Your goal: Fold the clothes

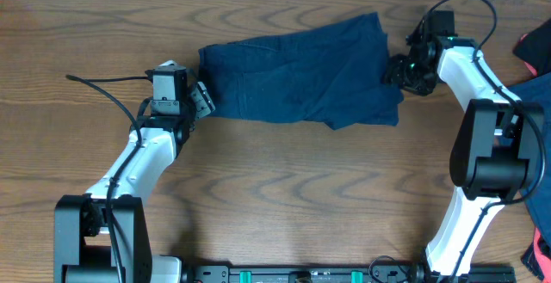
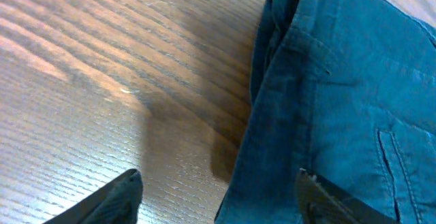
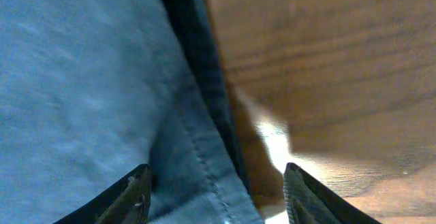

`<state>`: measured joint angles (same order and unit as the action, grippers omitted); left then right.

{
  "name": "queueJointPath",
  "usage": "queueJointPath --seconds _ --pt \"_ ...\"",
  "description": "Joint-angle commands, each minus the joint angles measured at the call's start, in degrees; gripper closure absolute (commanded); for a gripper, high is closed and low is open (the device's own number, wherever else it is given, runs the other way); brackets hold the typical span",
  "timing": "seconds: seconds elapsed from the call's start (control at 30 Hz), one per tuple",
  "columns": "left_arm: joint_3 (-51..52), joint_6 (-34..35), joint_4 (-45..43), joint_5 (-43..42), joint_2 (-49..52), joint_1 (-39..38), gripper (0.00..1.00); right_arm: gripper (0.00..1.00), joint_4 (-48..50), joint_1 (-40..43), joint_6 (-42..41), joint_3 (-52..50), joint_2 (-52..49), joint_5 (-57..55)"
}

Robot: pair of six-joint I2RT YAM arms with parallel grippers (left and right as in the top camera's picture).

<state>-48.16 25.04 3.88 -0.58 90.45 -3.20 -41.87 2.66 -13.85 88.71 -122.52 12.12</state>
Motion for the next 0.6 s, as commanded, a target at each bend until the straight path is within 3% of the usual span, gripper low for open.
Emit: queueJointPath --seconds 0.0,0.07,0.17,0.27,0.57 --pt "0.1 -1.0 -0.5 -0.5 0.5 0.0 0.31 0.44 -1.0 0.1 3.6 -0.5 -0.2 -1.2" --pt "0.1 -1.0 -0.8 -0.5 0.5 0.0 0.37 0.49 -1.4 0.1 6.0 -0.6 -0.3 -0.9" --pt "0.1 -1.0 -1.5 -0.5 0.5 0.0 0.45 0.66 -1.3 -0.1 12.2 -0.9 -0.3 5.1" --pt "0.1 -1.0 -1.7 -0.5 0.5 0.0 0.50 0.99 -2.1 0.0 15.7 -1.0 -0.2 10.9" --pt "0.1 -1.0 -1.6 -0.5 0.5 0.0 0.51 0.99 -8.3 4.8 16.3 -0.5 6.4 18.3"
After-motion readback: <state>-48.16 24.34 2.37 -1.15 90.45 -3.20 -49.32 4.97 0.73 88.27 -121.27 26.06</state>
